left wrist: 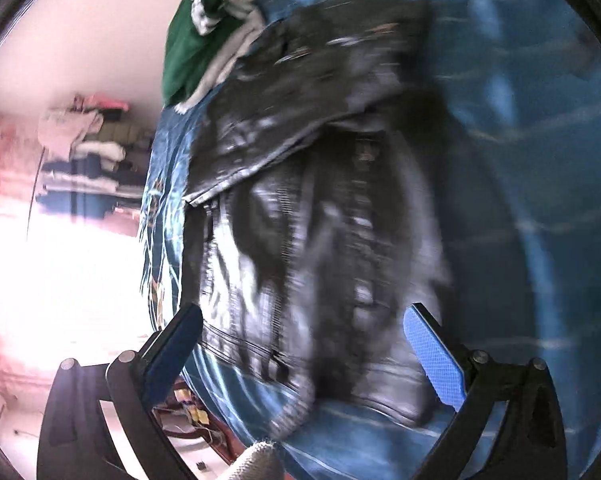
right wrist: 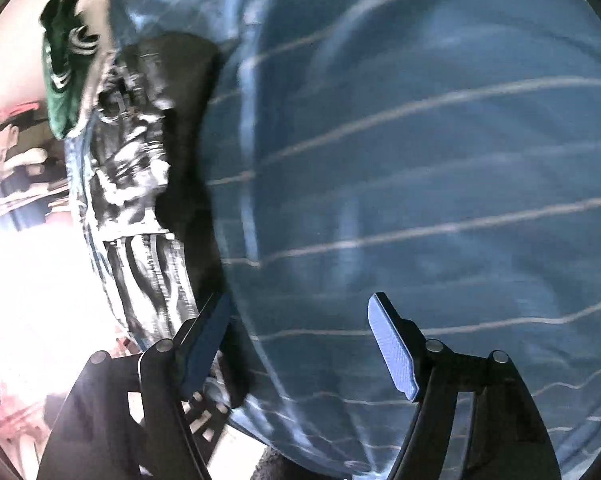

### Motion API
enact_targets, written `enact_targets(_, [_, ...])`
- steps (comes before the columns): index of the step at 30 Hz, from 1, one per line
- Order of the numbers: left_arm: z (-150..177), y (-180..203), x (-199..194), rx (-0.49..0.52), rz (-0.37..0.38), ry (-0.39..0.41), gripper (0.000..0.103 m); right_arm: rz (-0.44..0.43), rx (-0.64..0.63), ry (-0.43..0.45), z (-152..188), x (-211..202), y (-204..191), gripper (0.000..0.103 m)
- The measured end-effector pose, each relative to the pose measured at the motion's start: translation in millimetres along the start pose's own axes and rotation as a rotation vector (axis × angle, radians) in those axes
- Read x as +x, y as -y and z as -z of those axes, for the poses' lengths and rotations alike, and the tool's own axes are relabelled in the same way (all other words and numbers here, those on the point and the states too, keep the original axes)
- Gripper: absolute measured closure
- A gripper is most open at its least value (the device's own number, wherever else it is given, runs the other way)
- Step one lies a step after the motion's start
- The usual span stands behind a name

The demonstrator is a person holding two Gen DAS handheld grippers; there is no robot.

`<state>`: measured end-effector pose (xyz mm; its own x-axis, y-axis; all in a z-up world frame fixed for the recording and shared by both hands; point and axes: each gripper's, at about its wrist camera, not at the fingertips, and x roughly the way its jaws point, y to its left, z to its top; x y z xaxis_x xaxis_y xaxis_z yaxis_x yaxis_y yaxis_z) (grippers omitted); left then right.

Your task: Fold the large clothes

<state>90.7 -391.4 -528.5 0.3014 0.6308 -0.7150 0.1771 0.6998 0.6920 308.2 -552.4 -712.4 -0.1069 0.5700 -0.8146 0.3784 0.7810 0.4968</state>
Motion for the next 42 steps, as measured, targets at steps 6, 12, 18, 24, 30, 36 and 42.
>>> enact_targets(6, [-1.3, 49.0, 23.1, 0.057, -0.091, -0.059, 0.0, -0.008, 0.056, 0.011, 0.9, -11.0, 27.4, 0.029])
enact_targets(12, [-20.0, 39.0, 60.2, -0.044, -0.156, -0.112, 0.0, -0.015, 0.073, 0.015, -4.5, -11.3, 25.5, 0.029])
enact_targets(18, [-40.2, 16.9, 83.7, -0.138, -0.201, -0.126, 0.002, -0.048, 0.045, 0.027, -15.7, -12.3, 8.3, 0.029])
enact_targets(24, [-37.1, -12.8, 72.4, -0.235, -0.044, -0.079, 0.092, -0.144, -0.01, 0.015, -32.1, -3.0, -20.2, 0.029])
enact_targets(30, [-41.2, -51.3, 58.6, -0.335, 0.008, -0.06, 0.095, -0.356, -0.011, 0.002, -52.9, 21.1, -47.2, 0.023])
enact_targets(36, [-44.9, -65.3, 53.3, -0.354, 0.031, -0.061, 0.095, -0.605, 0.099, -0.056, -82.6, 73.2, -64.2, 0.023])
enact_targets(42, [-40.7, -70.8, 51.4, -0.346, 0.084, -0.065, 0.095, -0.54, 0.07, -0.043, -99.7, 99.9, -105.5, 0.077])
